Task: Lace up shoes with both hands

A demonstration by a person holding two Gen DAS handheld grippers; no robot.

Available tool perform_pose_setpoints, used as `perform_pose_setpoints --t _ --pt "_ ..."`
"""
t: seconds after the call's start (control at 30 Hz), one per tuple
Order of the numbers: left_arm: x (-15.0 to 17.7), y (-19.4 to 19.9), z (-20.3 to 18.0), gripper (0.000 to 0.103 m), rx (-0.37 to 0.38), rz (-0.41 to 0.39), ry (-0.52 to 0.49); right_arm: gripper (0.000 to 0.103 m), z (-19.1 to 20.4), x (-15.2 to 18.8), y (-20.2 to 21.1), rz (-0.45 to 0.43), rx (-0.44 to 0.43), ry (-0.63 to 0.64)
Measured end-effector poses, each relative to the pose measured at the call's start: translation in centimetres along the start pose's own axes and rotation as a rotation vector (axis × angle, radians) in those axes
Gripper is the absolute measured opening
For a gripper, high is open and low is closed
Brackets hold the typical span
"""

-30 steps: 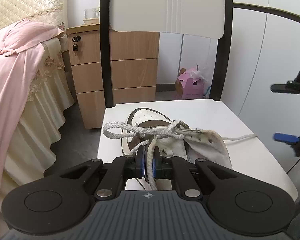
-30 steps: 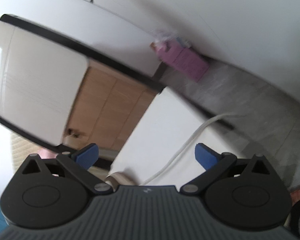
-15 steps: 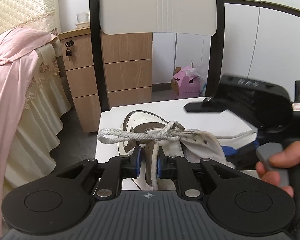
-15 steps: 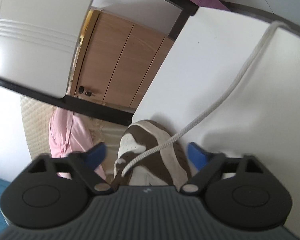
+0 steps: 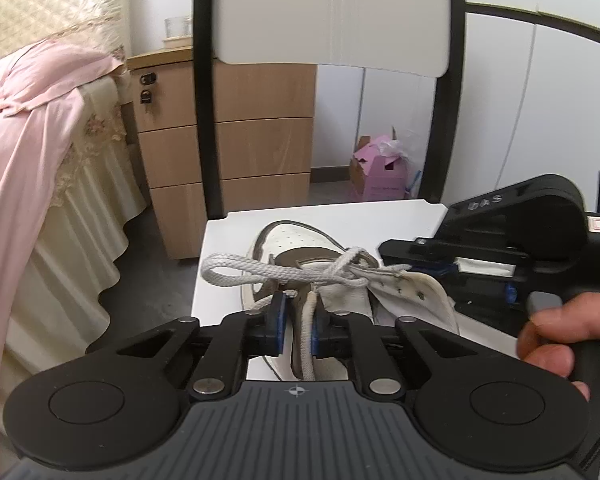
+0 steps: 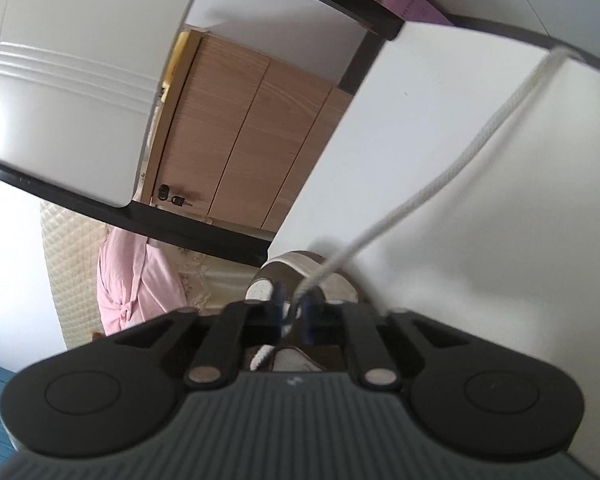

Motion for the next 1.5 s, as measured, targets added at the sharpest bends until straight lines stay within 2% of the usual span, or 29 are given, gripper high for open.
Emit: perform_pose_setpoints --t 0.2,0.37,0.67,0.87,1.13,1.27,1.3,1.37,1.4,1.43,1.5 --pt "0.0 0.1 0.6 0.01 0.005 0.001 0.043 0.003 0.4 -1.0 1.0 -0.021 -0.014 0.038" --pt "-0.1 0.1 0.7 0.009 0.001 0.002 0.065 0.003 -0.7 -2.4 2.1 -0.068 0.044 0.047" --pt "-0.1 0.0 0.7 0.009 -0.02 -0.011 0.08 0.003 -3.5 -7.2 6.1 -0.204 0.157 0.081" --pt "-0.2 -0.2 0.3 0.009 -0.026 -0.011 0.093 0.002 -5.2 -9.6 7.8 -0.257 0.224 0.13" --pt "-0.2 -0.4 0.1 0.01 -0.027 -0.007 0.088 0.003 -5.5 -9.5 7.8 -0.204 0.248 0.219" --pt "-0.2 -0.4 -0.1 0.01 -0.028 -0.008 0.076 0.008 -5.1 -8.8 8.2 -0.187 0.275 0.25" --pt "-0.2 -0.4 -0.1 0.01 -0.028 -0.007 0.074 0.01 -5.1 -8.7 8.3 -0.183 0.281 0.258" --pt "-0.2 -0.4 -0.2 0.01 -0.027 -0.006 0.071 0.026 -4.9 -8.3 8.5 -0.174 0.294 0.273" --pt "-0.2 -0.4 -0.2 0.01 -0.026 -0.005 0.068 0.047 -4.7 -8.2 8.7 -0.175 0.298 0.283" --pt "-0.2 -0.4 -0.2 0.01 -0.025 -0.005 0.066 0.062 -4.4 -8.1 9.1 -0.183 0.299 0.296" --pt "-0.2 -0.4 -0.2 0.01 -0.02 -0.004 0.066 0.071 -3.8 -7.8 9.8 -0.188 0.3 0.333"
Point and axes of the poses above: each gripper's, at about its wrist camera, not at the fingertips, and y roughly against the way its jaws point, z to its left, x to its underside, the point moved 7 cm from there along -y, roughly the way its jaws point
